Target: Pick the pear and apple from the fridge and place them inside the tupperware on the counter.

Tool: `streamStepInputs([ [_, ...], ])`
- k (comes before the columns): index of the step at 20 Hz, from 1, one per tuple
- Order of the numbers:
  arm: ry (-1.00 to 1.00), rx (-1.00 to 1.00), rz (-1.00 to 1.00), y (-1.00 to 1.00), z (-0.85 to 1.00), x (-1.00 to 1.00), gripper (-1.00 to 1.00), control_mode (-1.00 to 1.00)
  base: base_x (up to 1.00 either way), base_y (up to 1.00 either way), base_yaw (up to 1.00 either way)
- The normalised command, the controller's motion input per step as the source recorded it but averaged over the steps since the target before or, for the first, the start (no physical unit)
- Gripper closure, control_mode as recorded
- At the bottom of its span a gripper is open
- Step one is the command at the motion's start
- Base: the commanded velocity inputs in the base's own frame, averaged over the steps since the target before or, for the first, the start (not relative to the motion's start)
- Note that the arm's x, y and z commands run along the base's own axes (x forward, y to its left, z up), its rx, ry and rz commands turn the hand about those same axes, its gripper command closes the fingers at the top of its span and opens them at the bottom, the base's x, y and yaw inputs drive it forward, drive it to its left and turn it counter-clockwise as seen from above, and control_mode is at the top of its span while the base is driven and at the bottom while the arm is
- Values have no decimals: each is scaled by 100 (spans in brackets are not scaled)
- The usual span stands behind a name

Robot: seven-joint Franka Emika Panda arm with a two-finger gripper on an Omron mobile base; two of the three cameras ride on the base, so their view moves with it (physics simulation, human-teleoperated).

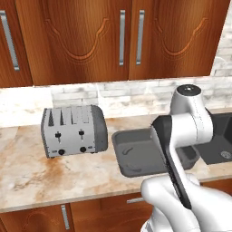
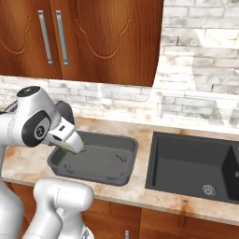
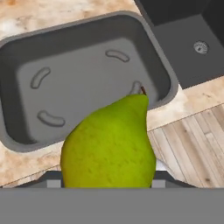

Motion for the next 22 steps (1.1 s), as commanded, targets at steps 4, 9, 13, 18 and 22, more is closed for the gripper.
streamStepInputs([
  [4,29,0,0,-11,-33,46,100,-100,0,0,0],
  [9,24,0,1,-12,-47,35,100,-100,0,0,0],
  [13,12,0,5,-17,-57,23,100,-100,0,0,0],
  [18,1,0,7,-14,-54,19,100,-100,0,0,0],
  [22,7,0,10,-23,-35,30,100,-100,0,0,0],
])
